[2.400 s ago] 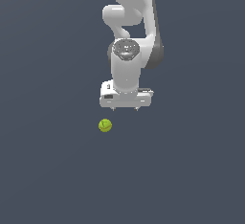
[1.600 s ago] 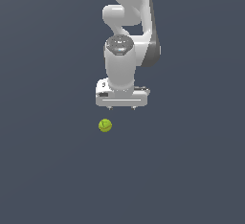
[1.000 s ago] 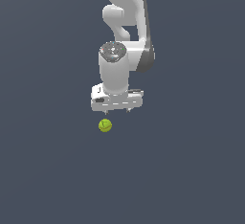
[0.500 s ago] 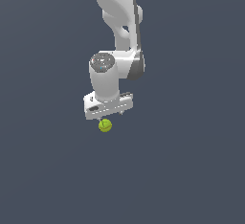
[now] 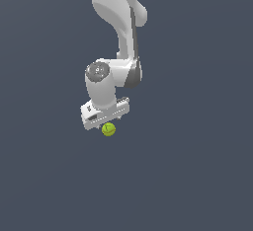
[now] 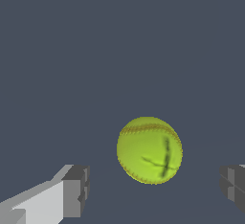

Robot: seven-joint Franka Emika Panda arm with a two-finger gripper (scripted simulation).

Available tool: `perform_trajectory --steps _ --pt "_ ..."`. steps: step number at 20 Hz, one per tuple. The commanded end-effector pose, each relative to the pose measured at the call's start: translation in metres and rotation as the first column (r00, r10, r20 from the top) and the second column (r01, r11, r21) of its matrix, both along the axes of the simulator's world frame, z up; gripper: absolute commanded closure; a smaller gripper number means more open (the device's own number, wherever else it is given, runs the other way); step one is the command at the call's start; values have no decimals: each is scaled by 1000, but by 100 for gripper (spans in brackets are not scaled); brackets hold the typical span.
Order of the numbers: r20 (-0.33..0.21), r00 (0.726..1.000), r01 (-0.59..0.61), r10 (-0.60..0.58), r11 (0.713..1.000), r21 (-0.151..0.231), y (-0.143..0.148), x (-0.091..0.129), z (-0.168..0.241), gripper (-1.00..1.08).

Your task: Pick up the object and move it to a goal position.

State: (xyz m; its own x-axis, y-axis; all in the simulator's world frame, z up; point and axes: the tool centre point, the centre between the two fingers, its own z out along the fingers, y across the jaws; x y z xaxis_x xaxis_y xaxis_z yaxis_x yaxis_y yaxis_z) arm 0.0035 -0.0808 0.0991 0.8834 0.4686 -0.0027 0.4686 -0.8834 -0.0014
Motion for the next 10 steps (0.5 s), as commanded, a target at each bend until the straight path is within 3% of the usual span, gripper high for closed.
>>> perform_trajectory --steps 1,10 --pt "2 1000 -28 28 1000 0 -4 0 -4 -92" --pt "2 999 -52 52 999 0 -8 0 -8 -92"
